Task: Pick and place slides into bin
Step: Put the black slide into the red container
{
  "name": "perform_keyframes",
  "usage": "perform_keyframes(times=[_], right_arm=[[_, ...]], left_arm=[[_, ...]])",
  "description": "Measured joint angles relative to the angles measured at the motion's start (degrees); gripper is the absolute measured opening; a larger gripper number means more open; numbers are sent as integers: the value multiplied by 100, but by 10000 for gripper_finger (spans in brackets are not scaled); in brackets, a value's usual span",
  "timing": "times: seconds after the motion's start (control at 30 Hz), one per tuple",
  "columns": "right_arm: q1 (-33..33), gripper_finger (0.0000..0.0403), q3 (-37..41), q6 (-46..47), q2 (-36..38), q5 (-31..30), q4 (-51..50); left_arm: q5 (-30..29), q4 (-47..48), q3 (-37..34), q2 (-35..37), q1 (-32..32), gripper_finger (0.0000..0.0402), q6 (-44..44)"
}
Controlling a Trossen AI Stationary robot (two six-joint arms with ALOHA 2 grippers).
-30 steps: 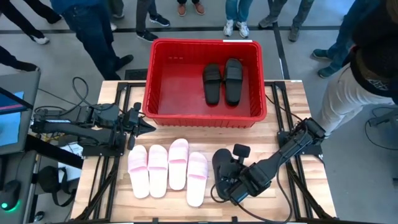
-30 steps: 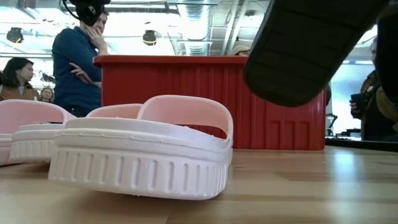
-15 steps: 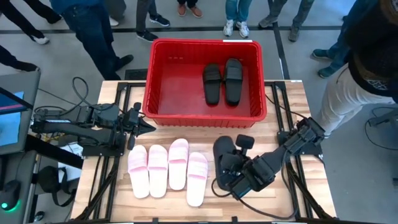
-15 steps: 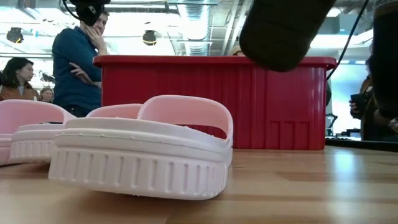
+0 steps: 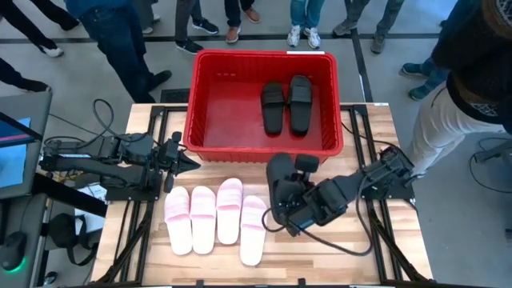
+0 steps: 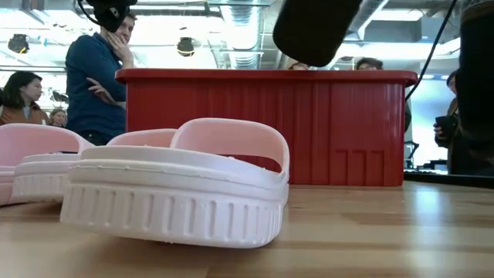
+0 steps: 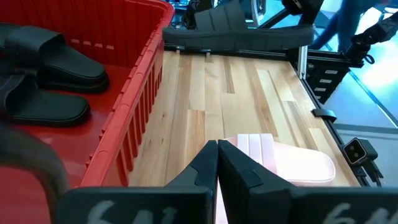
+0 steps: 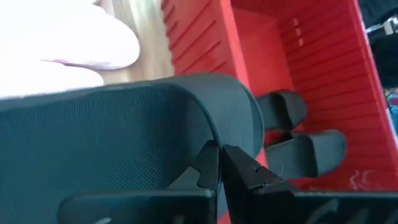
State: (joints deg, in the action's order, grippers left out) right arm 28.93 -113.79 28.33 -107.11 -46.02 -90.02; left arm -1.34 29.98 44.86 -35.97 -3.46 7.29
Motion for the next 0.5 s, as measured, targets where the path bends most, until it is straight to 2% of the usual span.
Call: perform_keyframes(times=[0.5], right_arm=[[-442, 0, -604, -914, 0, -290, 1]], left_arm=[[0, 2, 0, 0, 0, 0, -7]])
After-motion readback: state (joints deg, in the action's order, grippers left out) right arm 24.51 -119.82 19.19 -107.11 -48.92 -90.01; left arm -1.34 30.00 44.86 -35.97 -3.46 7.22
